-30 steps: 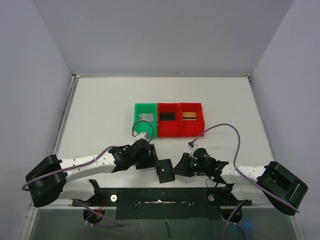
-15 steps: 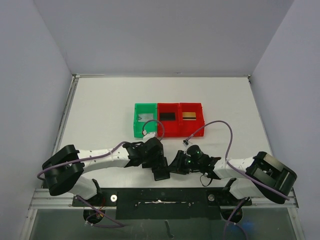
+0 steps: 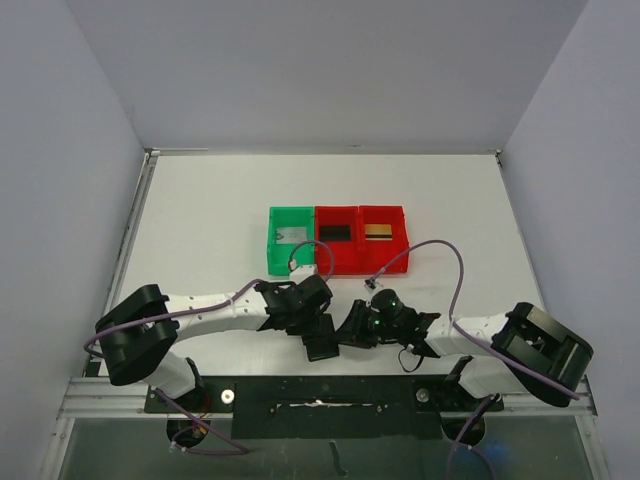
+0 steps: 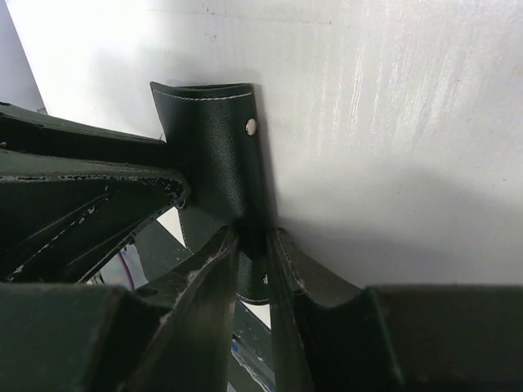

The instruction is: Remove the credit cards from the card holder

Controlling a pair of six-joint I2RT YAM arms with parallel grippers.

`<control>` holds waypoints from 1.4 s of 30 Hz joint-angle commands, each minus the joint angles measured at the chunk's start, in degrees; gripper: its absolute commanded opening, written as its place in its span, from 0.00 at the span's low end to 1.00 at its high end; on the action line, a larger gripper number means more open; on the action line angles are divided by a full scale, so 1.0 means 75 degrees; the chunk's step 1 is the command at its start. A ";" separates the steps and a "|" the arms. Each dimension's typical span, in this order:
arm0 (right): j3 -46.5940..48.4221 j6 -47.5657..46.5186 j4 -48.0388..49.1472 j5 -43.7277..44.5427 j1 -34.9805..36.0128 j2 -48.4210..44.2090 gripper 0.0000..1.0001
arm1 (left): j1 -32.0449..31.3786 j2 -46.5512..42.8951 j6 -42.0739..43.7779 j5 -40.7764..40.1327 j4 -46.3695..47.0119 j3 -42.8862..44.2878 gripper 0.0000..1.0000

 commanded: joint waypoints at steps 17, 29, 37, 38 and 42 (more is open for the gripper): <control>0.0683 -0.0710 -0.1607 0.0976 0.0163 0.0187 0.40 | -0.0124 -0.0556 0.0117 0.0750 0.0835 -0.0461 0.00; 0.0573 -0.0578 -0.1463 0.1087 0.0200 0.0040 0.07 | -0.0103 -0.1362 -0.0073 0.0477 0.1165 -0.0829 0.00; 0.0547 -0.0561 -0.1803 0.1309 0.0192 -0.0453 0.02 | -0.0121 -0.1084 0.0240 0.0439 0.0341 -0.0266 0.36; 0.0555 -0.0549 -0.1843 0.1331 0.0190 -0.0467 0.02 | -0.0130 -0.0933 0.0300 0.0456 0.0081 -0.0099 0.39; 0.0559 -0.0428 -0.1924 0.1444 0.0195 -0.0630 0.02 | -0.0261 -0.0401 0.0471 0.0401 -0.0631 0.0459 0.44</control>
